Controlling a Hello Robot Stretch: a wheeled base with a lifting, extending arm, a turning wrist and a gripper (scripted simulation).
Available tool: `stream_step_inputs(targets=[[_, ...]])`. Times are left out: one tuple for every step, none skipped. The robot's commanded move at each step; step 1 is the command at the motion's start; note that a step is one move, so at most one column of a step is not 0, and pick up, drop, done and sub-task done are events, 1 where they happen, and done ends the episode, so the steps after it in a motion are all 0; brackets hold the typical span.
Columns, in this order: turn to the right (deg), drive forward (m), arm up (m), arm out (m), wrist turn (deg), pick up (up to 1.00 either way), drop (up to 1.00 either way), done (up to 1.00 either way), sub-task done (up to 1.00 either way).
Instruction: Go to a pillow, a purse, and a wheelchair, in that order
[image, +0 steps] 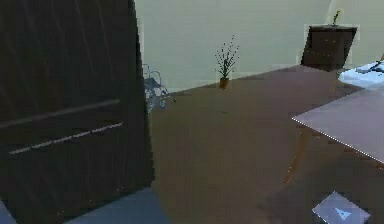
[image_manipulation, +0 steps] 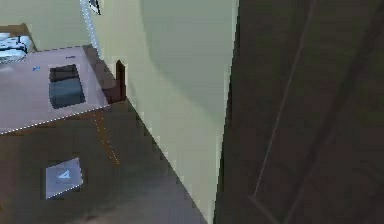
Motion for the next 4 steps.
stream_step_inputs(targets=[[0.0,1.00,0.00,0.00,0.0,0.00,0.00,0.00,0.00],[0.0,0.45,0.00,0.00,0.0,0.00,0.00,0.00,0.00],[12.0,0.00,0.00,0.00,0.0,0.00,0.00,0.00,0.00],[0.0,0.40,0.00,0.00,0.0,0.00,0.00,0.00,0.00]])
